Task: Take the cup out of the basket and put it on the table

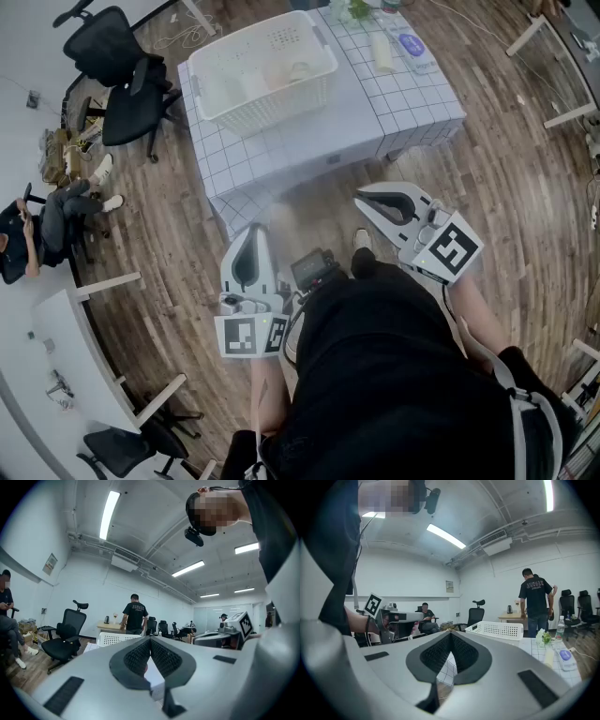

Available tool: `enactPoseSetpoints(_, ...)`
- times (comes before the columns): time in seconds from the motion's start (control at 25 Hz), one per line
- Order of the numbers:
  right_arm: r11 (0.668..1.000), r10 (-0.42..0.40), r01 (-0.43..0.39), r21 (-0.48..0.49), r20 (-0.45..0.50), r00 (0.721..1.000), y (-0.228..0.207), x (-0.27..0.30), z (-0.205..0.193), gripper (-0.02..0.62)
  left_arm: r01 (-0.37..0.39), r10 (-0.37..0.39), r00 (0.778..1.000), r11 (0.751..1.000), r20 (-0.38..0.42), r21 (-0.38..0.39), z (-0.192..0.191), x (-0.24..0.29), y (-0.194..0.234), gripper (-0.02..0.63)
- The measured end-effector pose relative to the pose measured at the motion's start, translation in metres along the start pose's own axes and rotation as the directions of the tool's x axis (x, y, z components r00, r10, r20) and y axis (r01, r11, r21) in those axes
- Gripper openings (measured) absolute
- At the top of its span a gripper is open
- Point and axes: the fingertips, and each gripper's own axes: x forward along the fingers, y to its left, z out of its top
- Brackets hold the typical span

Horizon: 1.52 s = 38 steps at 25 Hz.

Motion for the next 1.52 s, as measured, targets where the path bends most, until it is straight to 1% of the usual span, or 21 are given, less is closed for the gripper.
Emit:
enactPoseSetpoints(0.16, 1.0, -0.003, 0.003, -0.004, 0.008, 1.0, -0.004, -0.002, 0.0, 0.015, 0.005, -0.005, 1.0, 1.0, -0.008, 0.0, -0.002, 0.002, -0.007, 0.009)
enactPoseSetpoints(0.28, 1.0, 0.001, 0.0, -0.027, 0.019, 1.0, -0.005, -0.001, 0.001, 0.015, 0.01, -0.01, 1.0, 1.0, -0.011, 0.003, -0.002, 0.004, -0.012, 0.009)
enactPoseSetpoints(0.4, 1.0, -0.002, 0.003, -0.021, 0.034, 0.999, -0.009, -0.001, 0.002, 0.015, 0.009, -0.008, 1.0, 1.0, -0.013, 0.008, -0.003, 0.005, -0.015, 0.009)
enactPoseSetpoints(0.56, 1.0, -0.011, 0.01, -0.018, -0.004, 1.0, -0.013, -0.005, -0.008, 0.015, 0.007, -0.007, 1.0, 1.0, -0.021, 0.014, -0.004, 0.007, -0.019, 0.009)
enactPoseSetpoints(0.72, 0.998, 0.005, -0.003, -0.055, 0.025, 1.0, -0.016, -0.006, -0.004, 0.015, 0.006, -0.006, 1.0, 1.0, -0.02, 0.014, -0.004, 0.013, -0.027, 0.009)
enactPoseSetpoints(0.84, 0.999, 0.007, -0.006, -0.049, 0.033, 0.999, -0.023, -0.011, -0.005, 0.015, 0.01, -0.01, 1.0, 1.0, -0.019, 0.014, -0.004, 0.019, -0.035, 0.009)
enactPoseSetpoints(0.96, 0.999, 0.022, -0.02, -0.039, 0.044, 0.999, -0.027, -0.016, -0.007, 0.015, 0.008, -0.008, 1.0, 1.0, -0.024, 0.015, -0.007, 0.024, -0.044, 0.009)
enactPoseSetpoints(1.12, 0.999, 0.037, -0.036, -0.036, 0.035, 0.999, -0.036, -0.023, -0.011, 0.015, -0.001, 0.001, 1.0, 1.0, -0.023, 0.007, -0.008, 0.033, -0.055, 0.009)
enactPoseSetpoints(1.24, 0.998, 0.056, -0.055, -0.037, 0.042, 0.998, -0.038, -0.027, -0.012, 0.015, -0.013, 0.013, 1.0, 1.0, -0.022, 0.008, -0.008, 0.037, -0.062, 0.009)
enactPoseSetpoints(1.52, 0.994, 0.105, -0.104, -0.038, 0.026, 0.994, -0.041, -0.031, -0.016, 0.015, -0.049, 0.049, 0.998, 0.999, -0.025, 0.019, -0.01, 0.039, -0.077, 0.009)
